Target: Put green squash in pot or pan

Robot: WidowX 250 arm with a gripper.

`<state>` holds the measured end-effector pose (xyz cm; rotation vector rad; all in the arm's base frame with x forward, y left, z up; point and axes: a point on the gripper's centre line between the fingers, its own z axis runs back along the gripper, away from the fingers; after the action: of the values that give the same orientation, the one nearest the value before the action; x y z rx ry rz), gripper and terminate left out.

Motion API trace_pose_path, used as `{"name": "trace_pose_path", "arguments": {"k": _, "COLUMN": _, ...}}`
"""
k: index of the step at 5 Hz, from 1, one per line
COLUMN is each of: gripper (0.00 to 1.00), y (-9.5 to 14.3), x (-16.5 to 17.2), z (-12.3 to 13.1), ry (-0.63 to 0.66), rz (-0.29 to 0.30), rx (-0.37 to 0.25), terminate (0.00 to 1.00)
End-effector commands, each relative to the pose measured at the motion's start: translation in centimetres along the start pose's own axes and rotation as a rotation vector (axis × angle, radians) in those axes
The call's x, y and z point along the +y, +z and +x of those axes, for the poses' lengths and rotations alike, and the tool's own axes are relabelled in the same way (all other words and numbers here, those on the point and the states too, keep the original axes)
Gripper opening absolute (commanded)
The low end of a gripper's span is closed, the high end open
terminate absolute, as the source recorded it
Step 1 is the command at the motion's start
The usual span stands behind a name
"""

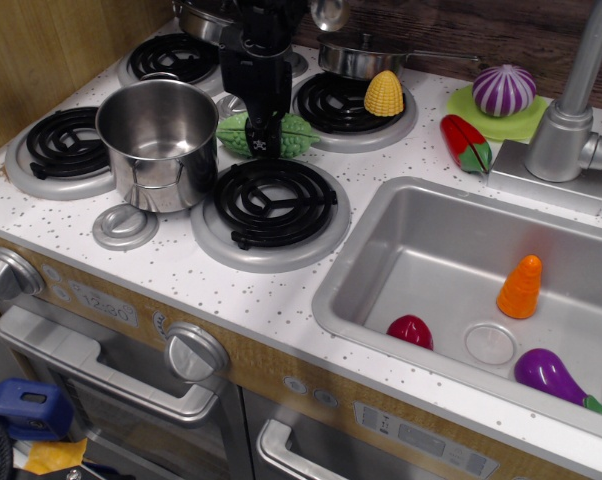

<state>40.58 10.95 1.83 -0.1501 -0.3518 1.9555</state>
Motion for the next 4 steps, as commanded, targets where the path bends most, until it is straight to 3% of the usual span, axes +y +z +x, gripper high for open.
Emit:
{"name": "trace_pose_path", "arguments": {"k": 1, "gripper": 1.0, "y": 0.3, "x": 0.0, "z": 0.2, "ry": 0.028, "rz": -0.036, "rx": -0.002, "terminate": 0.0}}
{"name": "trace_pose_path", "arguments": {"k": 2, "gripper": 0.0, "y": 0.7, "x": 0.2, "z": -0.2, "ry": 0.049, "rz": -0.028, "rx": -0.007, "terminate": 0.0}}
{"name": "trace_pose_path", "arguments": {"k": 4, "gripper": 0.0, "y": 4.9, "x": -1.5, "z": -0.4, "ry": -0.008, "rz": -0.003, "rx": -0.1, "terminate": 0.0}}
